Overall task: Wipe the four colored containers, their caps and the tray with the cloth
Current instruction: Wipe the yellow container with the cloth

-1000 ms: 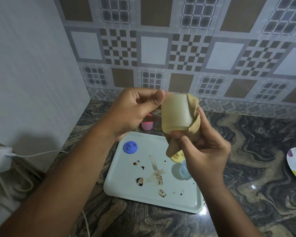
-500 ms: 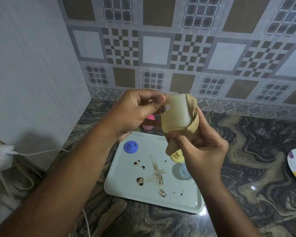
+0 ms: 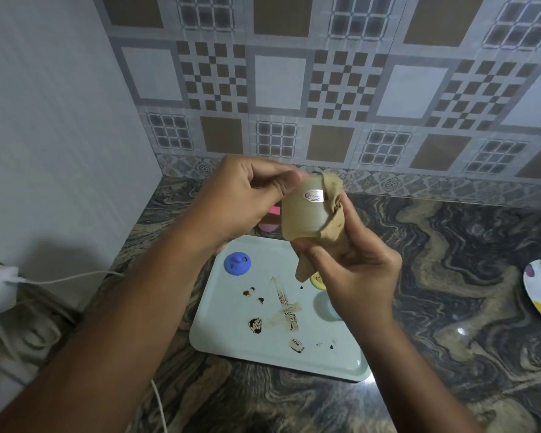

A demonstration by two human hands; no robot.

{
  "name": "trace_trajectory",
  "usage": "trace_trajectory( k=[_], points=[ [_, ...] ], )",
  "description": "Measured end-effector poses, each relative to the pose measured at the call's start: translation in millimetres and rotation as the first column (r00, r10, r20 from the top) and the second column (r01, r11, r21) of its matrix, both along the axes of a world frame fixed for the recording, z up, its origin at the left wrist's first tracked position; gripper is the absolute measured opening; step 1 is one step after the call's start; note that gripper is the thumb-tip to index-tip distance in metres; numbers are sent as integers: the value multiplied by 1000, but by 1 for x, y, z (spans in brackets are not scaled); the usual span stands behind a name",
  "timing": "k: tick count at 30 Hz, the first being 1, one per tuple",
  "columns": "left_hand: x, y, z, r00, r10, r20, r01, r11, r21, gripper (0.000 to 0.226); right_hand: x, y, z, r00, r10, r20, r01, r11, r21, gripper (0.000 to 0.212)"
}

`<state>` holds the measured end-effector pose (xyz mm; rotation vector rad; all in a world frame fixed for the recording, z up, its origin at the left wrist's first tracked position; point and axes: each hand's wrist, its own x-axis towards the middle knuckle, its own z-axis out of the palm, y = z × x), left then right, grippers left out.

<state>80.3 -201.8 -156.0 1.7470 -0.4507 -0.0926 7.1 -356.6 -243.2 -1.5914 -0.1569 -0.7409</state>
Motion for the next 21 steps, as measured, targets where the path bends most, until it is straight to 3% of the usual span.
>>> trace_trajectory(
  k=[4, 10, 16, 21],
  points=[
    [0, -4, 3, 997, 11, 70, -13, 1000, 24, 23, 3, -2, 1, 999, -35, 42, 40, 990, -132, 83],
    [3, -1, -5, 998, -61, -2, 61, 998, -7, 19, 0, -8, 6, 996, -87, 28, 88, 996, -32, 83],
    [1, -7, -10, 999, -34, -38, 34, 999, -6, 18, -2, -17, -9, 992, -92, 85, 108, 970, -217, 80],
    [3, -10, -14, 995, -59, -76, 60, 998, 11, 38, -9, -9, -3, 998, -52, -27, 53, 998, 45, 85]
  ],
)
